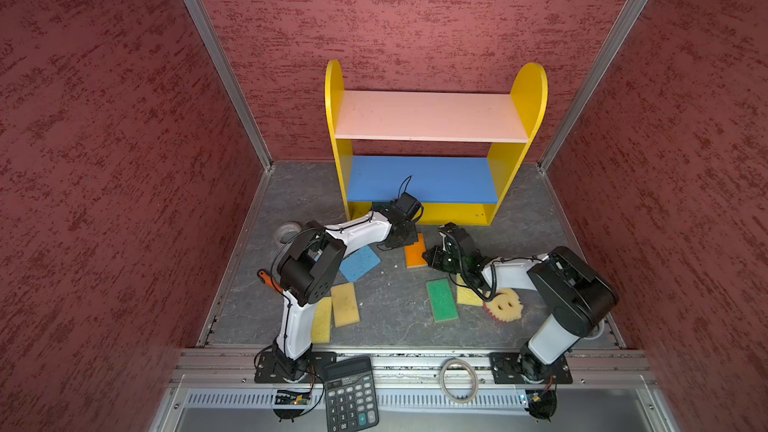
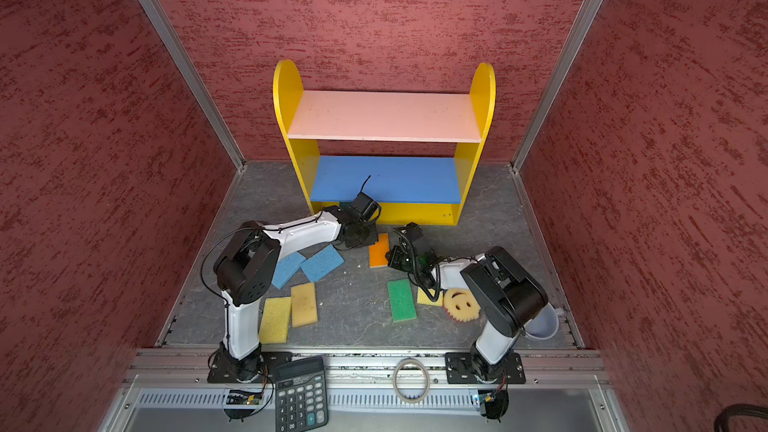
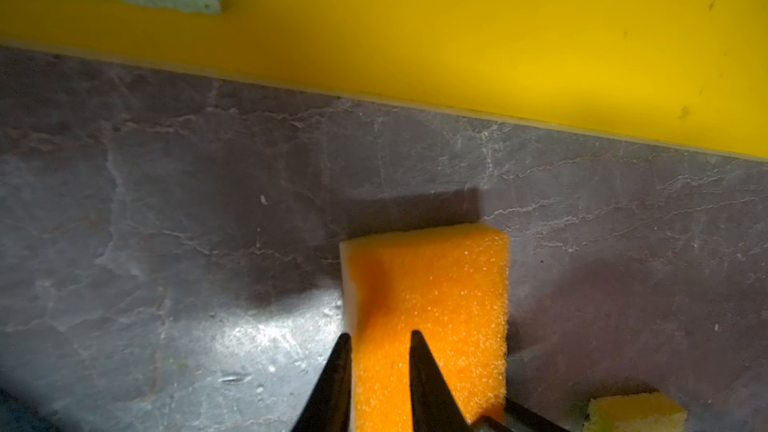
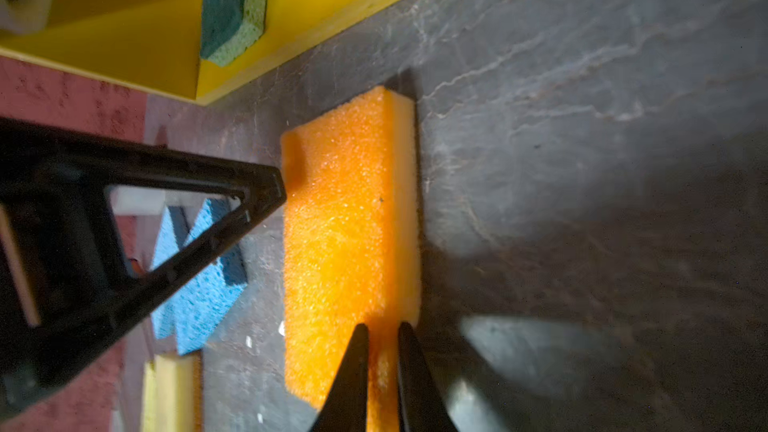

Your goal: Place and organize the cleaning sponges onto the shelf

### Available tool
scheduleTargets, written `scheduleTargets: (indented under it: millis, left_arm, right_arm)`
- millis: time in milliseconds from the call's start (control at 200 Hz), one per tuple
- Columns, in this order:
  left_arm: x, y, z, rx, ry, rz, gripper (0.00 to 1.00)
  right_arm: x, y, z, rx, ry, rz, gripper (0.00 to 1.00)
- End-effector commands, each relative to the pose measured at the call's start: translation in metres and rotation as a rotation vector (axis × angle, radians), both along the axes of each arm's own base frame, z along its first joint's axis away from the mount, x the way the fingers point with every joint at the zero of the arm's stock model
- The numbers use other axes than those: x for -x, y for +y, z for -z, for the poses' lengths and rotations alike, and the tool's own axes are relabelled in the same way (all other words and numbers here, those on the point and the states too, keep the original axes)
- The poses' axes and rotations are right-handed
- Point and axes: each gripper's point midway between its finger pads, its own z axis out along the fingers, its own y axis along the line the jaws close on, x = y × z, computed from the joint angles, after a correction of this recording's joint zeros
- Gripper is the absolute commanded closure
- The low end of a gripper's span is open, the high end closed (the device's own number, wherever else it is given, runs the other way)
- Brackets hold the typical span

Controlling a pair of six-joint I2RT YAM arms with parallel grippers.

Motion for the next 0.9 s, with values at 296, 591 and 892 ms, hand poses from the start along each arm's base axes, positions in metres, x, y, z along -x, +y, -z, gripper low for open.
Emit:
scheduleTargets:
  millis: [296,591,892]
  left_arm:
    - [-0.008,0.016,-0.076,0.079,-0.196,-0.012,0.52]
    - [0.023,0.043,-0.092,0.097,-0.228,-0.036,0.47]
    - [0.04,0.065,-0.089,0.082,-0.237,-0.072,0.44]
  right_arm:
    - [-0.014,-0.015,-0.013,0.009,-0.104,0.082,1.0]
    - [-0.047,-0.005,-0.042,0.085,-0.215,0.062,1.0]
    - [-0.09,0.0,-0.041,0.186,-0.389,0.081,1.0]
